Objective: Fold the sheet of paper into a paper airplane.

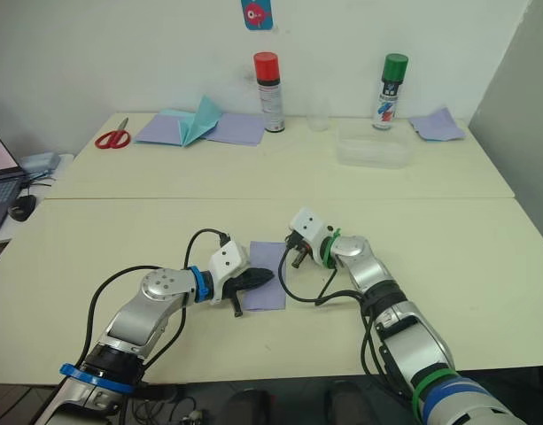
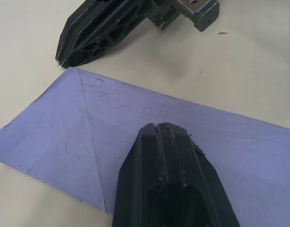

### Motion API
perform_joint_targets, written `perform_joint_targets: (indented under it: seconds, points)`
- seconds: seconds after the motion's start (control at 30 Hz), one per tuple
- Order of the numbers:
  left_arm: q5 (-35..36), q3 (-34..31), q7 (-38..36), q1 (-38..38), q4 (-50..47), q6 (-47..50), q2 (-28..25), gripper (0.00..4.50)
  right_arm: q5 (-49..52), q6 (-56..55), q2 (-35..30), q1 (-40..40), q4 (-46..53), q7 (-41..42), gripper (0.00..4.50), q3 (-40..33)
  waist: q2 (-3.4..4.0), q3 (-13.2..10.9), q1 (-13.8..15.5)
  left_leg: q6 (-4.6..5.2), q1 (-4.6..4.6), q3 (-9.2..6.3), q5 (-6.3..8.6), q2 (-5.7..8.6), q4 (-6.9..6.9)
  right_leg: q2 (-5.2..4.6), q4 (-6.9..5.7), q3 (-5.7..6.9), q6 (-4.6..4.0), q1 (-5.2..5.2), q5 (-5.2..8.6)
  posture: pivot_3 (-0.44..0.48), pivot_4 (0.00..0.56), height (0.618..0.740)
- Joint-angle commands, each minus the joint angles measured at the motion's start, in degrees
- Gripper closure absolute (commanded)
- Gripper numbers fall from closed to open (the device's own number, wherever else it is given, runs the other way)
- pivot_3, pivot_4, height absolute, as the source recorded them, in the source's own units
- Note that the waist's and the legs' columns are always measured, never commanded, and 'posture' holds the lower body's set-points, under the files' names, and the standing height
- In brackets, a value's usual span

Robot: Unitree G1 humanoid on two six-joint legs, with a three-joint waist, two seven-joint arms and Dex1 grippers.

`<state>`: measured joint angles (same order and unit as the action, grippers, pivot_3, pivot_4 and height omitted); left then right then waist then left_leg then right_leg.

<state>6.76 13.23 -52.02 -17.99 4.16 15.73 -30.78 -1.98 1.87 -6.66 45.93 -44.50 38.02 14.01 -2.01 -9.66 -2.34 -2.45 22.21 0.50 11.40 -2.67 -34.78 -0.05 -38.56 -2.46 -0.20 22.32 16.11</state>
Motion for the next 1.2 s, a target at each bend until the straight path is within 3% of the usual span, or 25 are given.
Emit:
perform_joint_targets:
  seconds: [0.03, 0.27, 0.4, 1.2]
  points:
    - [-2.9, 2.9, -0.6, 2.5, 4.1, 1.7, -0.9, 4.5, 3.1, 0.3, -1.3, -0.9, 8.2, 2.0, 4.48, -3.0, 0.0, 0.0, 0.0, 0.0, 0.04, 0.0, 0.0, 0.01, 0.0, 0.0, 0.0, 0.01, 0.07, 0.01, -0.04, 0.0, 0.15, 0.74]
    - [-3.0, 2.5, -0.6, 2.8, 4.5, 0.6, -0.9, 4.5, 4.3, 8.3, -8.4, -11.2, 27.5, 14.0, 4.48, 2.4, 0.0, 0.0, 0.3, 0.0, 0.22, -0.05, 0.05, 0.03, 0.04, 0.0, 0.1, 0.14, 0.03, 0.05, -0.01, 0.0, 0.15, 0.74]
    - [-3.0, 2.2, -0.6, 2.8, 4.9, -0.7, -0.7, 4.5, 3.5, 12.0, -8.3, -14.3, 31.9, 14.6, 4.48, 5.3, 0.07, 0.0, 0.4, 0.0, 0.19, -0.07, 0.05, -0.01, 0.04, 0.0, 0.09, 0.14, 0.03, 0.06, 0.0, 0.0, 0.15, 0.74]
    - [-1.9, -0.1, 1.0, 3.1, 5.0, -2.1, -0.8, 4.5, -1.7, 14.3, -9.2, -16.2, 30.7, 11.0, 4.48, 10.5, 0.07, 0.0, 0.3, 0.01, 0.29, -0.11, 0.06, -0.05, 0.07, 0.02, 0.57, 0.13, 0.04, 0.02, -0.01, 0.0, 0.15, 0.74]
